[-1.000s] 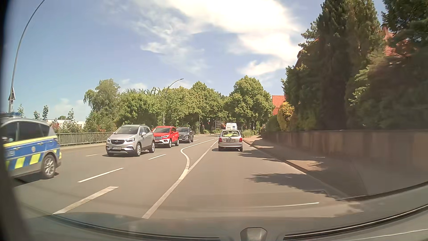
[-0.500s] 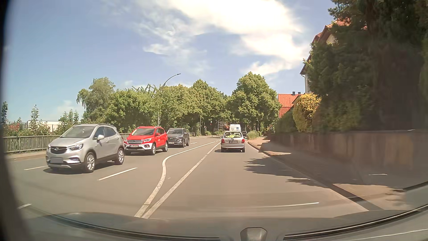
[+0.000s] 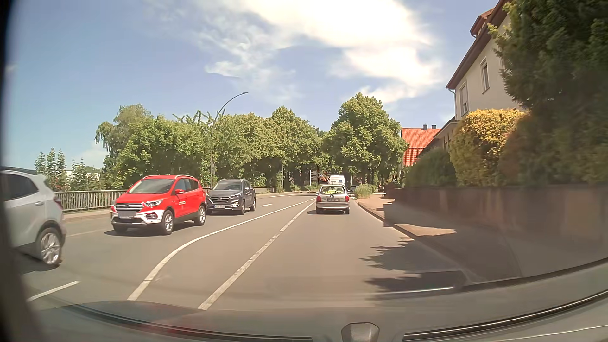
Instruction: Follow the waypoints while adhering to traffic rules and regulations
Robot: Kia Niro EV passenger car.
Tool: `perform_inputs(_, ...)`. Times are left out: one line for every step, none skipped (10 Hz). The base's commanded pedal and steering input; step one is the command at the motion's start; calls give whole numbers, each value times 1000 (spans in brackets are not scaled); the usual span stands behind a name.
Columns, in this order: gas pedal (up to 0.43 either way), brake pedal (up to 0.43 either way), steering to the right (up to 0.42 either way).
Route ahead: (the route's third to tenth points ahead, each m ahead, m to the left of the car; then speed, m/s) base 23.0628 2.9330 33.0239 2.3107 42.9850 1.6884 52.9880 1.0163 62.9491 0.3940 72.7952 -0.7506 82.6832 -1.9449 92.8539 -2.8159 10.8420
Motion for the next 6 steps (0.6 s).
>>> perform_inputs(150,6,6)
perform_inputs(150,6,6)
perform_inputs(150,6,6)
perform_inputs(150,6,6)
perform_inputs(150,6,6)
perform_inputs(150,6,6)
